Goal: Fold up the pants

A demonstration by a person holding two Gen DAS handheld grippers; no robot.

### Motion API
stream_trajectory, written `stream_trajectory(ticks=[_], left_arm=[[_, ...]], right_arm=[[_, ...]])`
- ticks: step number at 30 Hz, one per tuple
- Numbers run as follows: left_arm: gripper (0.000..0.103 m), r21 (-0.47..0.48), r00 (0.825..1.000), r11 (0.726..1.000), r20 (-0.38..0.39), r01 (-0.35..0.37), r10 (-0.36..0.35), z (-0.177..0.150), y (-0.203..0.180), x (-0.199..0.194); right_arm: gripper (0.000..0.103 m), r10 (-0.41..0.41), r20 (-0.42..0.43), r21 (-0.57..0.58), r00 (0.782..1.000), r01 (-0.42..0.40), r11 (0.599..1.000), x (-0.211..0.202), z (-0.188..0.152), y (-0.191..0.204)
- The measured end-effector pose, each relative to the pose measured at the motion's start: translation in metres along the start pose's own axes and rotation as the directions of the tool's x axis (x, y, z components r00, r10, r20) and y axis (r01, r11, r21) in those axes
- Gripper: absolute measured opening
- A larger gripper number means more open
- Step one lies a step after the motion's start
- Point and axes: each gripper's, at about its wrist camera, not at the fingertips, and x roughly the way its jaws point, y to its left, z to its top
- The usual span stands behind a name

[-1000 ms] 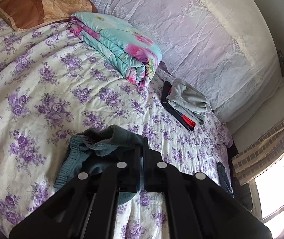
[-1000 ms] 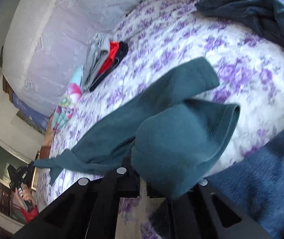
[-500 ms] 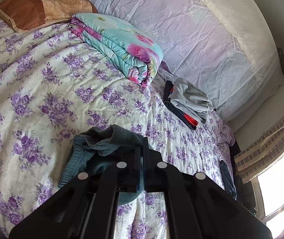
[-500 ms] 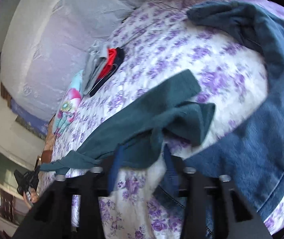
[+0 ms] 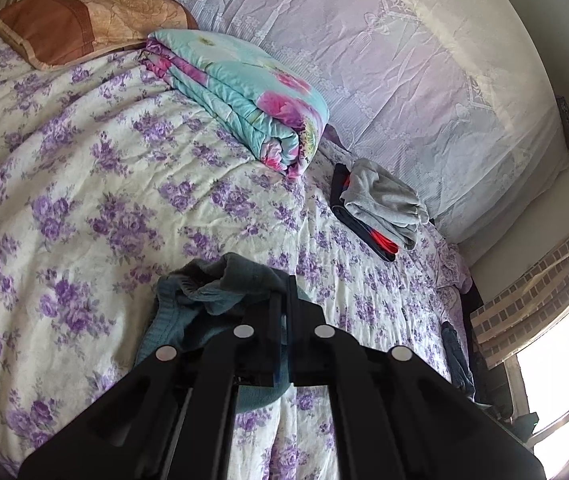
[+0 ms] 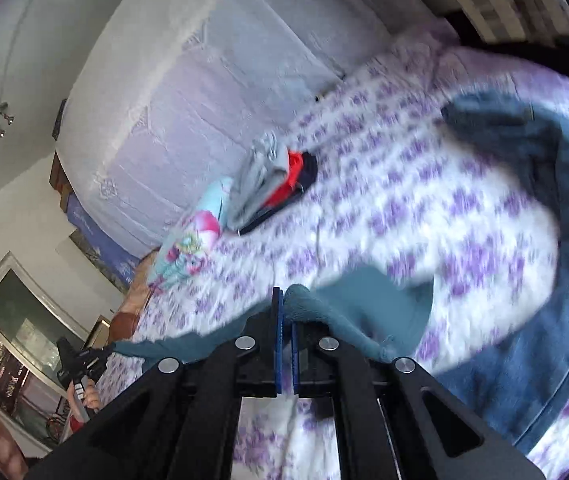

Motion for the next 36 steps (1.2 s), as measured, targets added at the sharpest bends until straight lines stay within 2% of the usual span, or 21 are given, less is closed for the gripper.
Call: stream_trajectory(ticks=[2,4,5,6,7,8,9,11,13,16,20,27,29,31,32,33,36], left_arm=[[0.001,-0.001,1.0,1.0,0.012,-0.005,0.005,0.01,-0.003,0.006],[0.001,-0.038,1.0,0.999,0.012,0.004,-0.004,0.023,0.001,0.017],[0.001,-0.051,1.0,0.999,0.005,0.003,-0.003,0.026,0.003,0.023],[0.001,-0.067,1.0,0.998,-0.004,-0.013,0.013,0.03,0.007,0.031],[0.001,-0.075,1.0,0.997,-0.004,-0.031,0.031,0.031,0.01,0.034],[0.001,-0.081,0.999,0.996,-0.006,-0.044,0.043,0.03,0.013,0.037],[0.001,-0.084,0.999,0.995,-0.012,-0.048,0.047,0.029,0.016,0.038],[0.001,-0.078,0.998,0.995,-0.012,-0.062,0.061,0.028,0.019,0.037],[0.001,-0.067,0.997,0.995,-0.019,-0.075,0.074,0.028,0.021,0.039],[0.001,-0.049,0.996,0.995,-0.025,-0.082,0.081,0.026,0.02,0.043],[0.001,-0.048,0.996,0.995,-0.026,-0.091,0.09,0.021,0.02,0.047],[0.001,-0.083,0.997,0.993,-0.032,-0.079,0.077,0.02,0.029,0.046],[0.001,-0.08,0.996,0.993,-0.032,-0.081,0.079,0.02,0.029,0.046],[0.001,-0.078,0.996,0.994,-0.027,-0.082,0.08,0.021,0.029,0.046],[0.001,-0.078,0.997,0.994,-0.021,-0.081,0.079,0.022,0.029,0.046],[0.001,-0.079,0.997,0.994,-0.015,-0.08,0.079,0.023,0.029,0.045],[0.001,-0.08,0.997,0.994,-0.003,-0.081,0.081,0.026,0.027,0.045]], right_arm=[[0.004,-0.033,0.022,-0.008,0.999,0.033,0.999,0.016,0.029,0.0],[0.005,-0.108,-0.001,0.033,0.994,0.108,0.994,0.052,0.06,-0.017],[0.012,-0.163,-0.038,0.039,0.986,0.164,0.986,0.073,0.072,-0.027],[0.032,-0.266,-0.094,0.034,0.959,0.27,0.962,0.099,0.084,-0.042],[0.036,-0.337,-0.103,0.05,0.936,0.344,0.938,0.107,0.085,-0.053],[0.036,-0.346,-0.091,0.083,0.934,0.354,0.932,0.109,0.085,-0.061],[0.036,-0.29,-0.084,0.101,0.953,0.297,0.949,0.106,0.081,-0.064],[0.036,-0.248,-0.08,0.084,0.965,0.254,0.963,0.097,0.071,-0.06],[0.036,-0.254,-0.08,0.04,0.964,0.258,0.965,0.086,0.057,-0.053],[0.036,-0.219,-0.138,0.026,0.966,0.224,0.974,0.077,0.033,-0.05],[0.035,-0.215,-0.176,0.105,0.961,0.236,0.966,0.082,0.031,-0.07],[0.035,-0.198,-0.258,0.31,0.946,0.275,0.91,0.112,0.02,-0.125],[0.031,-0.19,-0.249,0.328,0.95,0.267,0.906,0.119,0.019,-0.13],[0.023,-0.178,-0.209,0.341,0.962,0.242,0.908,0.119,0.022,-0.131],[0.007,-0.176,-0.194,0.335,0.965,0.234,0.913,0.12,0.024,-0.132],[0.002,-0.186,-0.165,0.312,0.969,0.23,0.922,0.118,0.026,-0.127],[0.002,-0.155,-0.076,0.267,0.985,0.17,0.949,0.104,0.035,-0.109]])
